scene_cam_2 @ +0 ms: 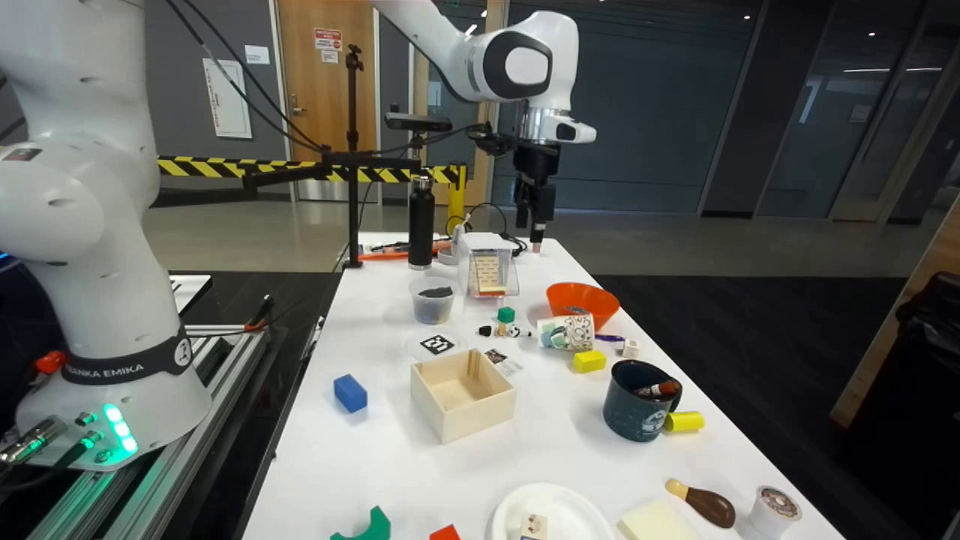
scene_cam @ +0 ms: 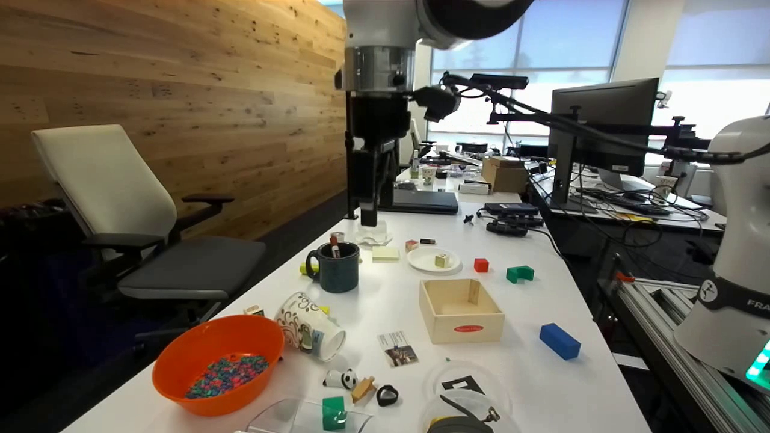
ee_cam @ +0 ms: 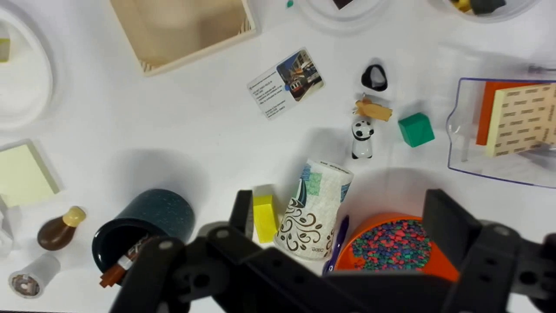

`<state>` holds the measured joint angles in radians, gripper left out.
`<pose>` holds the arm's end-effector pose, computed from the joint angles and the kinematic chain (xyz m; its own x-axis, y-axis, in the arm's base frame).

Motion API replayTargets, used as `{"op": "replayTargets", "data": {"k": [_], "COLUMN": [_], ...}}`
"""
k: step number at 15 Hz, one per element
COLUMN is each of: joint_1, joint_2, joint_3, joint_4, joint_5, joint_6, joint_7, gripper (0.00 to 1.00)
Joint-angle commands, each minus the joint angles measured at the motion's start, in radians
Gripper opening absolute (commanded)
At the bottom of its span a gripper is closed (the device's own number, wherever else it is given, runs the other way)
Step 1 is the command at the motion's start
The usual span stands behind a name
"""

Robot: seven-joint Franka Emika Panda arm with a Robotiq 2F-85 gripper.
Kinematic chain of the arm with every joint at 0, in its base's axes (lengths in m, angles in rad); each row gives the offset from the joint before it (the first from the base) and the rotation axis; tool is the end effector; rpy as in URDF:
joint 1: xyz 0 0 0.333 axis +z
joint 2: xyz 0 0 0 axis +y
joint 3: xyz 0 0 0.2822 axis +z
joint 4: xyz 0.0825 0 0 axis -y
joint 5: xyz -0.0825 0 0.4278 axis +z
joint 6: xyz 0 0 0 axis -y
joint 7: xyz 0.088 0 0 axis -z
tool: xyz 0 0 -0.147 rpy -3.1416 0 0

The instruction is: Open the drawer of the white object

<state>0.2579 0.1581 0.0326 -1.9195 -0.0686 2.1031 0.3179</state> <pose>0.6070 0.1754 0.3187 0.9991 0.0071 0.0406 0.0053 -0.9990 0.0443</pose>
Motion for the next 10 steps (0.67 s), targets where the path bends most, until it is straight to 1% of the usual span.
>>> {"op": "replayTargets", "data": {"k": [1, 3, 6, 8, 10], "joint_1": [-0.072, -0.095, -0.114, -0.112, -0.107], "joint_2": [-0.131, -0.18, -0.237, -0.264, -0.284], "joint_3": [0.031, 0.031, 0.035, 0.044, 0.052], "joint_4": [-0.122, -0.19, -0.277, -0.318, -0.344], "joint_5": [0.14, 0.213, 0.301, 0.307, 0.298], "joint_6": [0.007, 0.048, 0.118, 0.144, 0.142], "joint_7": [-0.021, -0.024, -0.092, -0.141, -0.169], "gripper": [1.0, 1.0, 1.0, 1.0, 1.0]}}
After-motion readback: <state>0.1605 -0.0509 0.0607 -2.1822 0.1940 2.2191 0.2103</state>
